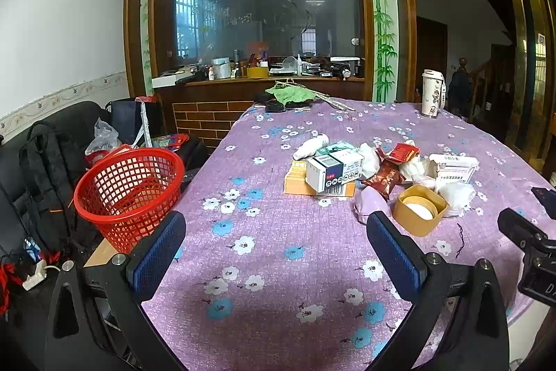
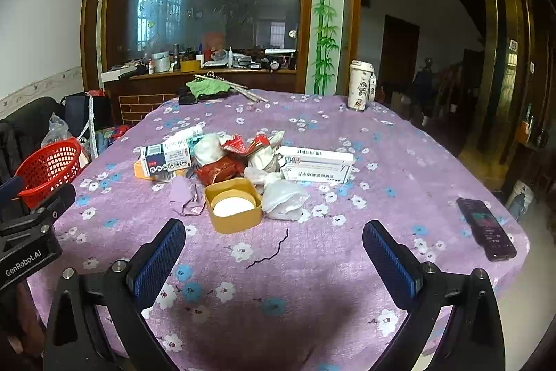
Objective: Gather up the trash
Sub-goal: 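Move both tools toward the pile of trash on the table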
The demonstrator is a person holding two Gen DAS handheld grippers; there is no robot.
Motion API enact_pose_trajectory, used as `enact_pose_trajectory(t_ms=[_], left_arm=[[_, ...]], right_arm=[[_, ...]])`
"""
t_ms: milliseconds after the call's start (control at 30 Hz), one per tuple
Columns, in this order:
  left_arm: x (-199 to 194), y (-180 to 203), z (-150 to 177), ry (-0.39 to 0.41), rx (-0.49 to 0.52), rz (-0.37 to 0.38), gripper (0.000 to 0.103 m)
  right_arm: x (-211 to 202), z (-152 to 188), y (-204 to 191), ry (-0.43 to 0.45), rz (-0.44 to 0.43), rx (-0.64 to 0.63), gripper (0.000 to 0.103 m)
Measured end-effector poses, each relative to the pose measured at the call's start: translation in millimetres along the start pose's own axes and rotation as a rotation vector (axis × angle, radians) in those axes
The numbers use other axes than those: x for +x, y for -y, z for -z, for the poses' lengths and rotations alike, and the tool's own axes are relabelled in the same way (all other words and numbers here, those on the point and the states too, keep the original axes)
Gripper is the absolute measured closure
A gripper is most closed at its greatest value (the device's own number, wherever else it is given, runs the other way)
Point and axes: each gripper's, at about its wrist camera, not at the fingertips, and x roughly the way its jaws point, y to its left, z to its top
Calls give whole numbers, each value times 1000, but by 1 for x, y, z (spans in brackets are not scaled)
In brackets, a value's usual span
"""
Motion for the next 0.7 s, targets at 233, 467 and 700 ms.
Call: enact_pose_trajectory(t_ms=[233, 467, 700], left_arm=[[3, 1, 0, -11, -5, 0, 0], [3, -1, 0, -14, -12, 1, 0], [3, -2, 1, -16, -12, 4, 0]], right_arm=[[2, -2, -2, -11, -7, -4, 0], [3, -2, -5, -17, -13, -14, 0], [4, 0, -5, -25, -23, -13, 0]])
